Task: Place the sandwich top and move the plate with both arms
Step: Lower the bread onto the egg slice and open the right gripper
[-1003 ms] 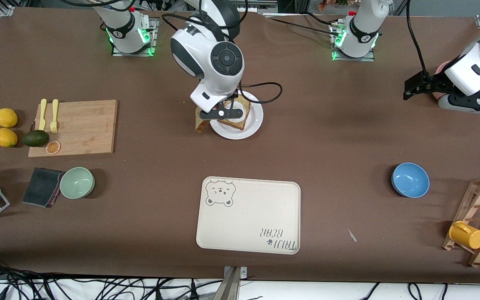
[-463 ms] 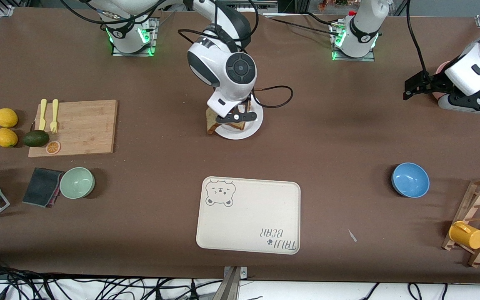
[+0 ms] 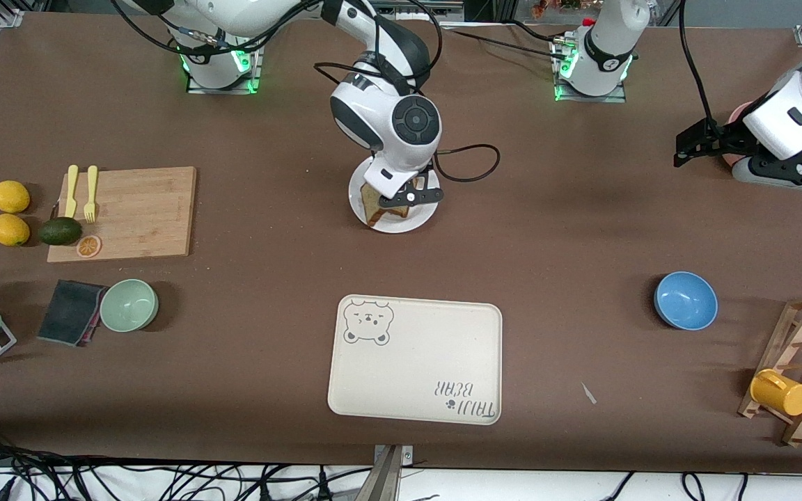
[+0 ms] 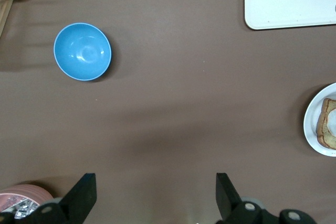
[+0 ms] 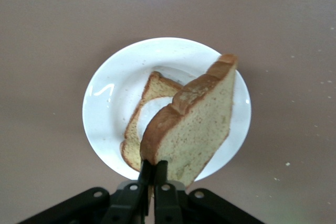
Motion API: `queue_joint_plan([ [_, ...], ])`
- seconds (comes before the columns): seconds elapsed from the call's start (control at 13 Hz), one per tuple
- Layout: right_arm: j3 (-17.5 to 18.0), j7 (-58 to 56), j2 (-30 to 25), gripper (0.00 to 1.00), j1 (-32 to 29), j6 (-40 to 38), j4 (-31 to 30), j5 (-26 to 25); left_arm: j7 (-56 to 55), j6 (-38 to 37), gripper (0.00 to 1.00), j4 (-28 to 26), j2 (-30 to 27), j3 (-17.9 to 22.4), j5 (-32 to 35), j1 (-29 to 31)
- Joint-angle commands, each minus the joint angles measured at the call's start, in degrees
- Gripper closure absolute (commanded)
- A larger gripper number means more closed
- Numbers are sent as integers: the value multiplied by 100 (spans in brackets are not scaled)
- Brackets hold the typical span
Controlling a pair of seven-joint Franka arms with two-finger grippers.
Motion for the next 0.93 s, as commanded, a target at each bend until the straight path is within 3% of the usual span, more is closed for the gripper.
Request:
queue_joint_plan([
  [0.0, -35, 18, 163, 0, 177, 151, 230, 20, -72, -111, 0, 103, -12, -31, 214, -12],
  [0.46, -52, -70, 49, 0, 64, 109, 248, 55, -72, -111, 0, 103, -12, -31, 214, -12],
  [0.85, -35, -402, -627, 0, -489, -777, 248, 116, -72, -111, 0, 103, -12, -23, 214, -3],
])
